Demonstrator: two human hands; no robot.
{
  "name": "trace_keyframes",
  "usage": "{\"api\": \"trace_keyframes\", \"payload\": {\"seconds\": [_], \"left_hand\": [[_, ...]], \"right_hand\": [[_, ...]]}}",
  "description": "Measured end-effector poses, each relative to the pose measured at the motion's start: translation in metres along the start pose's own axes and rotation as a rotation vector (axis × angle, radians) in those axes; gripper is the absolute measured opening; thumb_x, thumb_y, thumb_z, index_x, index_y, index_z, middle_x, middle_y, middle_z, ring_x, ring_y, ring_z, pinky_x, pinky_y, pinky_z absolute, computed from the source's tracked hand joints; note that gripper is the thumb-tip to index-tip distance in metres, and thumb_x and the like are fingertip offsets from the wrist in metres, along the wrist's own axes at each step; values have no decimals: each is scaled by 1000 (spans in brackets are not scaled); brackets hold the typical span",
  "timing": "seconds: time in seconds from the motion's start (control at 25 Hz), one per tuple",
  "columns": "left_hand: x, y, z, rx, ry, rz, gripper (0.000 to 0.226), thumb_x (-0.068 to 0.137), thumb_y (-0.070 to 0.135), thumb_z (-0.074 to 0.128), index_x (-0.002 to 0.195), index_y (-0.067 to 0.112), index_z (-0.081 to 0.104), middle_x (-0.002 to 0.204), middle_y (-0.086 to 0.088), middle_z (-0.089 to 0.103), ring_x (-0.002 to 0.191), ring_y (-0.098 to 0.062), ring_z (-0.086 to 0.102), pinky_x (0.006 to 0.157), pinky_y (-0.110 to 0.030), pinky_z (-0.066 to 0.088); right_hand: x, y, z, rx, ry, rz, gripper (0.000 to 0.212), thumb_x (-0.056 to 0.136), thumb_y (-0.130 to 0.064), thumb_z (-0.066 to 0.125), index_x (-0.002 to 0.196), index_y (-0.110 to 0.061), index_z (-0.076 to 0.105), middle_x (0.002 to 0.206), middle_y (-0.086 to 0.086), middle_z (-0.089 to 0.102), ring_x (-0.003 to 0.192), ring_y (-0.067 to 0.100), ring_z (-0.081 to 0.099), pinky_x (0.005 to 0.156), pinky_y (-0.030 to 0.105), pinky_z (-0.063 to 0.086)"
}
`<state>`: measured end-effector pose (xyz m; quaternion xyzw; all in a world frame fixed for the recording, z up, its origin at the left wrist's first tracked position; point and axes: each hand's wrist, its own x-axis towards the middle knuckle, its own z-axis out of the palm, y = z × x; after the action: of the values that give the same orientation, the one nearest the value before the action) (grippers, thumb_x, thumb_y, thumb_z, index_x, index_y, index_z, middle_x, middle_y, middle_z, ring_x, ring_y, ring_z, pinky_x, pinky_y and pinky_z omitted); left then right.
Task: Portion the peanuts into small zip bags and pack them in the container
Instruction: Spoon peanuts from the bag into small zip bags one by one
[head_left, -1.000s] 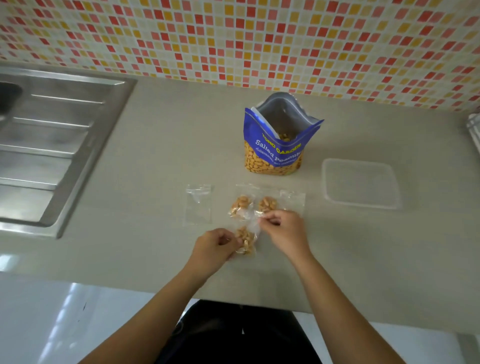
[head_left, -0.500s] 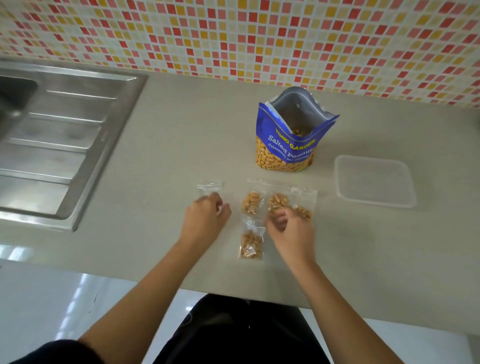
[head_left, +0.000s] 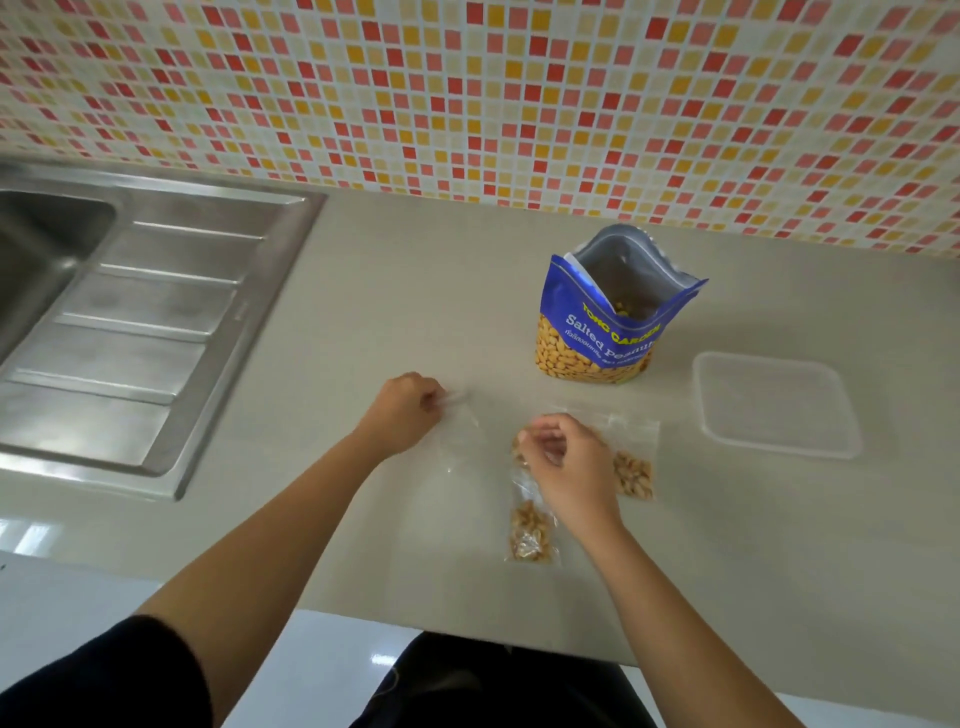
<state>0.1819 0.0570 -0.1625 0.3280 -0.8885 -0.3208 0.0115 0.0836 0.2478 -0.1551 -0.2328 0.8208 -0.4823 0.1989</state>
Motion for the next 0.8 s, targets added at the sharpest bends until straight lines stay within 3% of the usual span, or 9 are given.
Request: {"api": "trace_keyframes", "payload": {"seconds": [0.08, 0.16, 0.2, 0.28, 0.4, 0.52, 0.64, 0.8], "left_hand": [[-10, 20, -11, -543, -25, -212, 8, 86, 2, 59, 90, 5, 65, 83, -7, 59, 74, -19, 58, 65, -17, 49], [-20, 45, -18, -1031, -78, -307, 8, 87, -1, 58, 92, 4, 61, 79, -3, 57, 66, -10, 59, 65, -14, 54], [-24, 55, -20, -1135, -102, -312, 8, 87, -2, 57, 92, 4, 60, 78, -1, 57, 64, -7, 60, 64, -13, 54], [-29, 74, -22, -1184, -132, -287, 8, 87, -2, 58, 89, 5, 60, 77, -1, 58, 61, -4, 61, 63, -13, 54], [-31, 93, -20, -1135, -163, -255, 7, 87, 4, 59, 84, 10, 62, 75, -2, 57, 63, -6, 61, 63, -17, 55], [-27, 104, -20, -1240, -213, -299, 14, 90, 21, 57, 83, 10, 64, 72, 1, 65, 63, -8, 65, 64, -20, 55], [-23, 110, -21, -1289, -277, -300, 16, 91, 19, 55, 86, 9, 67, 71, 0, 69, 63, -7, 67, 61, -18, 56], [-22, 116, -17, -1238, -283, -225, 15, 90, 9, 53, 86, 10, 68, 68, -1, 69, 63, -8, 68, 61, -18, 56]], "right_hand": [[6, -9, -5, 214, -20, 154, 25, 80, -26, 72, 100, -21, 58, 99, 1, 65, 88, 10, 63, 79, 13, 49], [13, -15, -10, 400, -90, 257, 50, 73, -42, 73, 113, -23, 50, 115, 3, 60, 99, 8, 60, 88, 19, 46], [14, -21, -12, 485, -130, 293, 66, 66, -52, 73, 119, -24, 46, 119, 3, 57, 100, 8, 59, 90, 22, 46], [16, -31, -17, 595, -149, 323, 83, 57, -56, 77, 126, -25, 42, 116, 3, 58, 96, 9, 60, 84, 28, 49], [20, -37, -32, 532, -4, 235, 59, 69, -25, 80, 118, -29, 47, 90, 2, 67, 78, 12, 63, 72, 30, 52], [22, -35, -51, 421, 39, 111, 51, 73, -16, 78, 107, -39, 48, 76, 1, 72, 72, 13, 66, 74, 34, 54], [22, -36, -67, 455, 24, 48, 50, 77, -6, 73, 109, -35, 47, 75, -2, 74, 69, 7, 67, 68, 23, 54], [23, -35, -78, 461, 15, 33, 53, 78, -3, 71, 113, -34, 45, 80, 0, 75, 71, 6, 67, 71, 26, 55]]}}
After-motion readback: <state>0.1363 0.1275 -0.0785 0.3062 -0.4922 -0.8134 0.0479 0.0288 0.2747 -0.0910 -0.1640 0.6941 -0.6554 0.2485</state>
